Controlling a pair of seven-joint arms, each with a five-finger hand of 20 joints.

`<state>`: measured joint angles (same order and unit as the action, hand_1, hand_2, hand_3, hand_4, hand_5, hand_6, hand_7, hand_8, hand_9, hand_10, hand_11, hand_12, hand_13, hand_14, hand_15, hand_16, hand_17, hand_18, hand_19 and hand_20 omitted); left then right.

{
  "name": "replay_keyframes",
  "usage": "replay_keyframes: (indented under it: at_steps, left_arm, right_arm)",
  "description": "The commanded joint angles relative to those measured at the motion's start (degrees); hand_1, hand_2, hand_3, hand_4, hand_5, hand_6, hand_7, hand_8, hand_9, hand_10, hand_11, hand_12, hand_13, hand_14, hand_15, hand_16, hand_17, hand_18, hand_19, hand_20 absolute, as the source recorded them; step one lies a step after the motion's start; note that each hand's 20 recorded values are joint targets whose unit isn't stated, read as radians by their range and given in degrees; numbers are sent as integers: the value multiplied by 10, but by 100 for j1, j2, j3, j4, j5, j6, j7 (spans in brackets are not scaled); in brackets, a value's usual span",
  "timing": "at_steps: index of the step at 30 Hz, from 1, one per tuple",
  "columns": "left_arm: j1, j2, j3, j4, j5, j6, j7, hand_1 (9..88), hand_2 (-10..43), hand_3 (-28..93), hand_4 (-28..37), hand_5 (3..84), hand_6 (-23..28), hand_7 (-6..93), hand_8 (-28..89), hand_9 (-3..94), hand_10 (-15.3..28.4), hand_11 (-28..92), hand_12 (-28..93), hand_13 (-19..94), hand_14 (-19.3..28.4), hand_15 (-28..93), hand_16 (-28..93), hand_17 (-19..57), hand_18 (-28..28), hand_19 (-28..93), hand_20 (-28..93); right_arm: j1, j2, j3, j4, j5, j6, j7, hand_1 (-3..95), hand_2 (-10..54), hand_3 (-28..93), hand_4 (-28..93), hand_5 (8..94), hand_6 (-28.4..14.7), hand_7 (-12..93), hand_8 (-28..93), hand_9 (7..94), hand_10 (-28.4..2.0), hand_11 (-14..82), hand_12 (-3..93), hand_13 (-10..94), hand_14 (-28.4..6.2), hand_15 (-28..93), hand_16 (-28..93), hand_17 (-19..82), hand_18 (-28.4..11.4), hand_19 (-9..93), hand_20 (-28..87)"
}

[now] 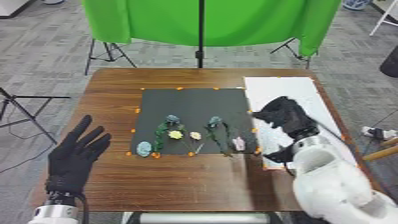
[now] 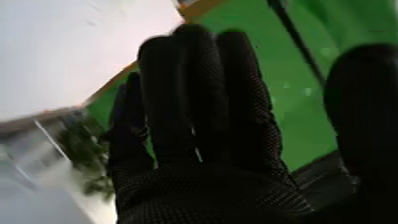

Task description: Arrange flowers

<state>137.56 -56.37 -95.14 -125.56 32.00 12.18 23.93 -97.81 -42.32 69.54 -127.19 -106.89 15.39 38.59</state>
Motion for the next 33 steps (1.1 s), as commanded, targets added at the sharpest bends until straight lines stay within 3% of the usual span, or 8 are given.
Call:
replay_keyframes:
  at_steps: [1, 3, 8, 9, 13, 16, 20, 33]
  left_arm:
    - [-110, -166, 133, 192, 21, -79, 16, 179, 61, 764, -282, 317, 46, 110, -105, 298, 178, 179, 95, 211, 271, 416, -80, -89, 284, 579, 41]
    - [-132, -177, 167, 228, -32, -32, 56, 175, 60, 763, -282, 317, 40, 109, -105, 301, 172, 175, 93, 212, 270, 414, -80, -90, 284, 577, 41]
    - [-222, -321, 180, 332, -3, -55, -11, 175, 58, 764, -283, 312, 30, 107, -106, 302, 166, 168, 93, 214, 265, 406, -78, -94, 284, 569, 42]
    - [-222, -276, 204, 333, -47, -34, 50, 175, 57, 765, -283, 311, 29, 108, -106, 302, 164, 167, 93, 215, 264, 405, -77, -94, 284, 568, 43]
    - [-261, -400, 104, 322, 141, -167, -127, 177, 56, 766, -283, 311, 26, 109, -108, 302, 162, 162, 93, 216, 263, 401, -73, -96, 284, 565, 49]
    - [-259, -328, 121, 322, 46, -154, -40, 177, 55, 767, -283, 311, 25, 110, -109, 303, 162, 164, 97, 223, 267, 412, -68, -96, 284, 563, 54]
    - [-233, -303, 106, 312, 48, -145, 4, 177, 55, 765, -283, 312, 24, 109, -108, 312, 163, 170, 104, 246, 282, 488, -66, -88, 284, 560, 70]
    - [-289, -490, 82, 323, 164, -250, -196, 175, 55, 765, -283, 314, 24, 105, -107, 305, 151, 151, 96, 227, 266, 411, -69, -89, 284, 541, 68]
  right_arm:
    - [-601, -767, 1447, 368, 4391, 98, -1528, 239, -29, 754, -283, 598, -16, 143, -126, 587, -166, 225, 142, 458, -176, 583, 86, 104, -226, 658, 409]
    - [-532, -814, 1395, 487, 4685, 260, -1717, 229, -21, 745, -283, 582, -16, 137, -125, 581, -170, 220, 143, 453, -182, 575, 86, 90, -226, 634, 389]
    - [-753, -1104, 1715, 718, 5930, -215, -2529, 205, -6, 736, -283, 534, 8, 128, -122, 540, -169, 170, 135, 400, -196, 469, 90, 51, -243, 585, 344]
    - [-753, -1166, 1756, 746, 5915, -350, -2486, 205, -6, 734, -283, 523, 10, 124, -123, 533, -169, 164, 136, 395, -197, 459, 95, 49, -244, 583, 339]
    - [-845, -1244, 1751, 770, 5986, -267, -2581, 192, 5, 730, -283, 502, 15, 114, -117, 518, -167, 148, 135, 374, -202, 421, 103, 39, -257, 561, 318]
    - [-881, -1270, 1775, 787, 6125, -230, -2540, 183, 20, 705, -283, 519, 11, 128, -116, 519, -174, 152, 140, 373, -202, 414, 117, 37, -260, 559, 310]
    - [-930, -1323, 1780, 821, 6200, -237, -2672, 173, 23, 707, -283, 524, 10, 129, -119, 520, -176, 158, 141, 370, -203, 416, 123, 36, -262, 560, 305]
    - [-961, -1460, 1789, 828, 6281, -70, -2772, 173, 26, 699, -283, 504, 14, 119, -117, 509, -171, 139, 136, 368, -203, 395, 123, 32, -265, 557, 297]
